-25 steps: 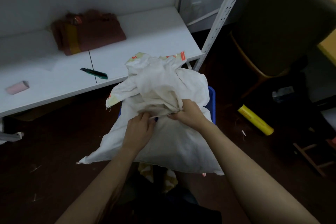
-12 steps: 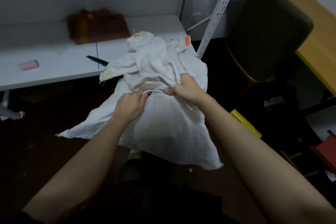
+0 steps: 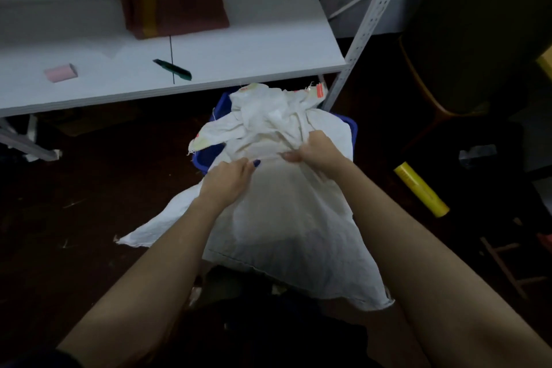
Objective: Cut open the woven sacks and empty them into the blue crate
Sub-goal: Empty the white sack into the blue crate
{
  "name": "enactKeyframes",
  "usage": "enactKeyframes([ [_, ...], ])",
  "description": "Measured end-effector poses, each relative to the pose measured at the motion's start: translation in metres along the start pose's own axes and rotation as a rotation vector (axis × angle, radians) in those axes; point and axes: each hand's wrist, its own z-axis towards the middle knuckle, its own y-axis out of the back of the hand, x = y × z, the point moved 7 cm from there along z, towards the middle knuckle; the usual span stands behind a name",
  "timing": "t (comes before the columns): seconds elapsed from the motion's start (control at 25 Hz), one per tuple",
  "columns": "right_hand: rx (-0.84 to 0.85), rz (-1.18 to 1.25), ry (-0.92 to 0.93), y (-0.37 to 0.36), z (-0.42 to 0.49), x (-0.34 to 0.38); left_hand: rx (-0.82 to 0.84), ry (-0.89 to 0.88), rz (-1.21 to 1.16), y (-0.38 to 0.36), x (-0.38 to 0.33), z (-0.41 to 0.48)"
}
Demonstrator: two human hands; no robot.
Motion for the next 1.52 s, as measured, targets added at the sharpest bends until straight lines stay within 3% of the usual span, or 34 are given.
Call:
enactKeyframes([
  [0.12, 0.075, -0.064, -0.156, -0.029, 0.007, -0.055, 0.242, -0.019, 0.079, -0.050, 0.009, 0.000],
  [0.2, 0.098, -0.035, -0.199, -0.045, 0.010, -0.073, 0.308, -0.016, 0.072, -0.071, 0.019, -0.003],
  [0.44, 0.039, -0.111, -0.140, -0.042, 0.060, -0.063, 0.230, 0.073, -0.192, -0.080, 0.038, 0.031],
  [0.76, -0.208, -0.336, -0.204, -0.009, 0.148, -0.082, -0.186, 0.081, 0.005, -0.091, 0.057, 0.031],
  [0.84, -0.250, -0.287, -0.241, -0.002, 0.160, -0.087, -0.124, 0.076, 0.018, -0.112, 0.063, 0.033],
  [1.0, -0.257, -0.311, -0.264, -0.014, 0.170, -0.106, 0.190, 0.130, 0.005, -0.154, 0.069, 0.043],
  [1.08, -0.259, -0.301, -0.301, -0.019, 0.172, -0.121, 0.215, 0.064, 0.094, -0.159, 0.069, 0.050],
  [1.24, -0.256, -0.307, -0.327, -0.022, 0.177, -0.138, 0.078, -0.077, 0.143, -0.153, 0.066, 0.067],
  [1.52, -0.287, -0.252, -0.266, -0.006, 0.167, -0.138, 0.183, -0.209, -0.043, -0.141, 0.043, 0.075],
])
